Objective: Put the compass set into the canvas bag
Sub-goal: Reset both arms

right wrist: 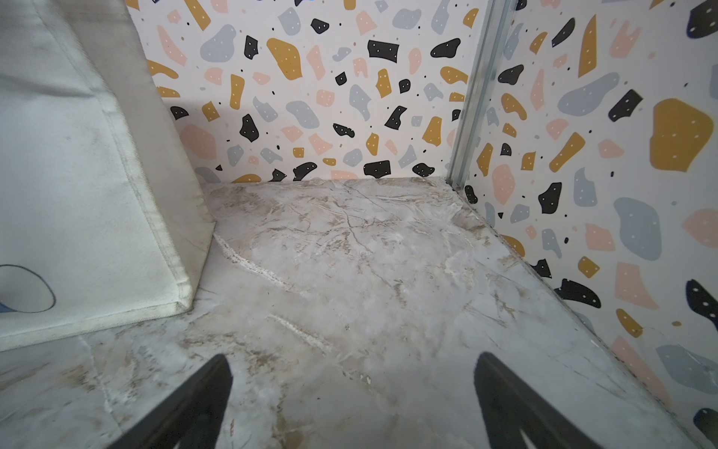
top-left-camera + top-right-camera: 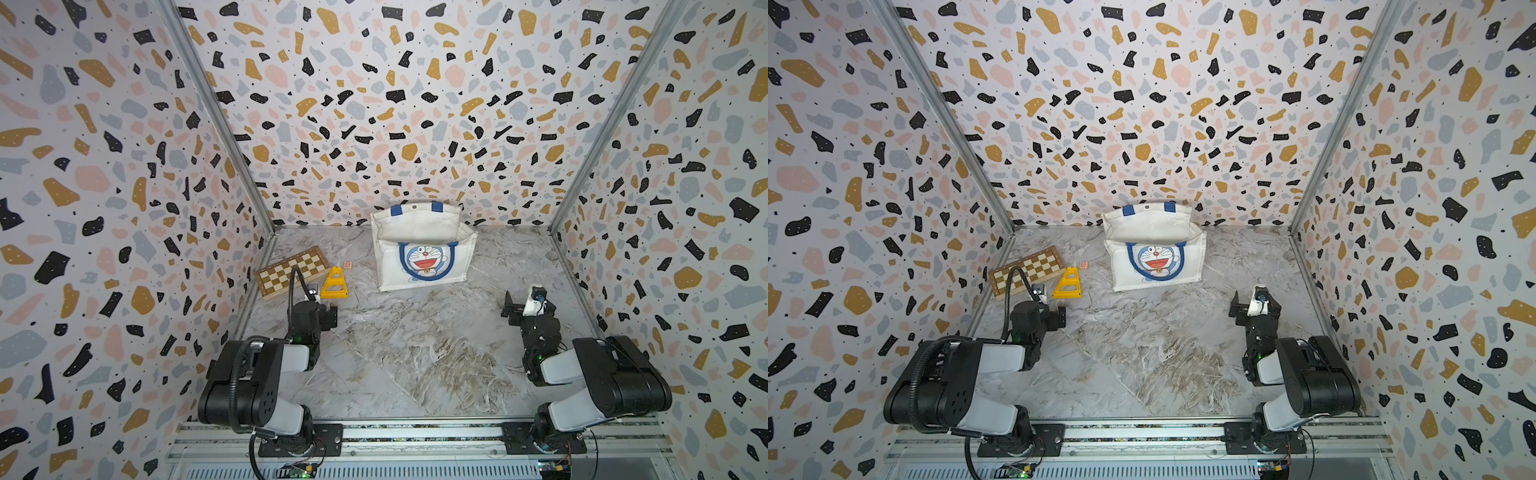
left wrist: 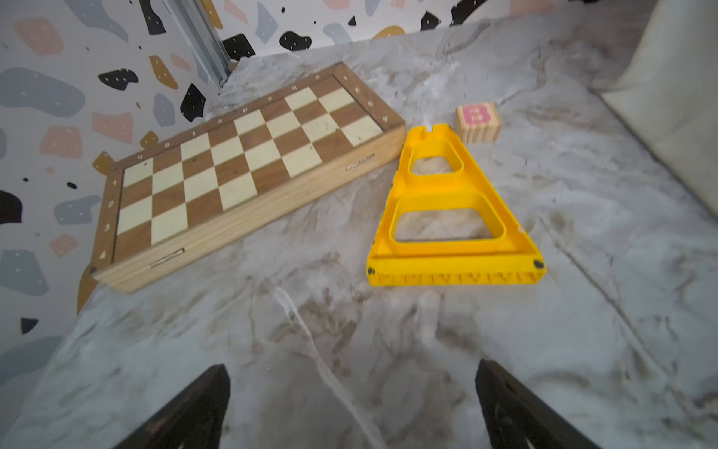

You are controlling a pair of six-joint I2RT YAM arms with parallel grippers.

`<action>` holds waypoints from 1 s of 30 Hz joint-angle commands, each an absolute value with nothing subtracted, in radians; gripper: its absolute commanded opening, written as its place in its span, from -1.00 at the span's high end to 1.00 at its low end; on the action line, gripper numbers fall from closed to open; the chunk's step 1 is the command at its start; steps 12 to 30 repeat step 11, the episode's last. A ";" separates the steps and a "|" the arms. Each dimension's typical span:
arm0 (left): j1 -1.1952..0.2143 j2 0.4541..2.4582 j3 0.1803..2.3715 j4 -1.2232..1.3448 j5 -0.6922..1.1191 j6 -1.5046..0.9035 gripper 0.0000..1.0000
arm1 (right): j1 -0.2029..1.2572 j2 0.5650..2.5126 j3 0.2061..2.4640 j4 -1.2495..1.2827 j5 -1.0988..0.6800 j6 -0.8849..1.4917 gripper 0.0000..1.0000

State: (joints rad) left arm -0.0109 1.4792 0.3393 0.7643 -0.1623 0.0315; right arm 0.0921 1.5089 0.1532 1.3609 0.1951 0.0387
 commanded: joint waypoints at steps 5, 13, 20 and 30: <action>0.040 1.451 0.387 0.762 -0.078 -0.014 -0.99 | 0.092 1.509 0.173 1.359 0.192 0.032 -0.98; 0.040 1.447 0.377 0.779 -0.081 -0.017 -0.99 | 0.094 1.506 0.170 1.363 0.192 0.024 -0.98; 0.040 1.447 0.377 0.779 -0.081 -0.017 -0.99 | 0.094 1.506 0.170 1.363 0.192 0.024 -0.98; 0.040 1.447 0.377 0.779 -0.081 -0.017 -0.99 | 0.094 1.506 0.170 1.363 0.192 0.024 -0.98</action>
